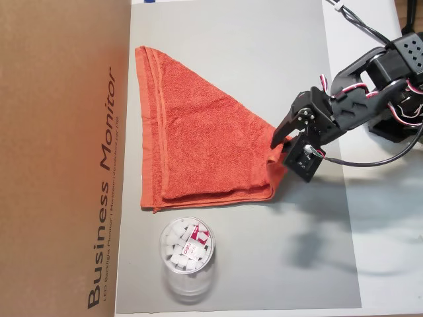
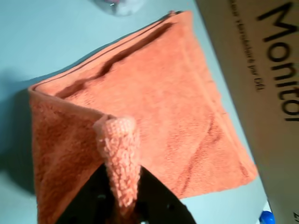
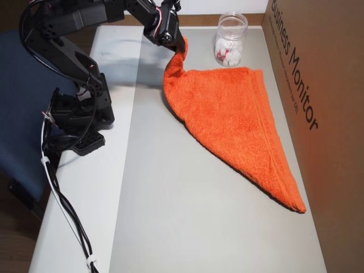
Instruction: Fold the blanket.
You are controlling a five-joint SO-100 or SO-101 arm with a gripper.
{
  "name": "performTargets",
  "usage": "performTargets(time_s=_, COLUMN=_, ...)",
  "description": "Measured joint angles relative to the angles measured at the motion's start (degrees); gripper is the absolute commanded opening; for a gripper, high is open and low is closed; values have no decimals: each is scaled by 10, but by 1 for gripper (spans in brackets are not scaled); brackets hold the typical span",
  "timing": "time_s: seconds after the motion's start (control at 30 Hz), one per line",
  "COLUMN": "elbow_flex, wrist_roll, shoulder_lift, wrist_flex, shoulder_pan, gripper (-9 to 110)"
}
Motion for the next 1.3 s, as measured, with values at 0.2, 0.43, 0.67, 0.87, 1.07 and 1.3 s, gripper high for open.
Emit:
performTargets(time_s=0.2, elbow_flex=-48, wrist_roll=-1, shoulder_lift=0, wrist_flex=2, shoulder_pan=39, gripper=0)
performTargets(time_s=0.43, elbow_flex=-92, wrist_roll=-1, shoulder_lift=0, wrist_flex=2, shoulder_pan=83, gripper=0)
performTargets(time_s=0.67, elbow_flex=-141, wrist_roll=-1, shoulder_lift=0, wrist_flex=2, shoulder_pan=130, gripper=0)
performTargets(time_s=0.87, elbow_flex=-210, wrist_roll=12, shoulder_lift=-37, wrist_flex=2, shoulder_pan=170, gripper=0)
performTargets(time_s=1.07, elbow_flex=-303, wrist_roll=47, shoulder_lift=-112, wrist_flex=2, shoulder_pan=200, gripper=0)
performTargets(time_s=1.3, elbow_flex=-355, wrist_roll=51, shoulder_lift=-177, wrist_flex=2, shoulder_pan=260, gripper=0)
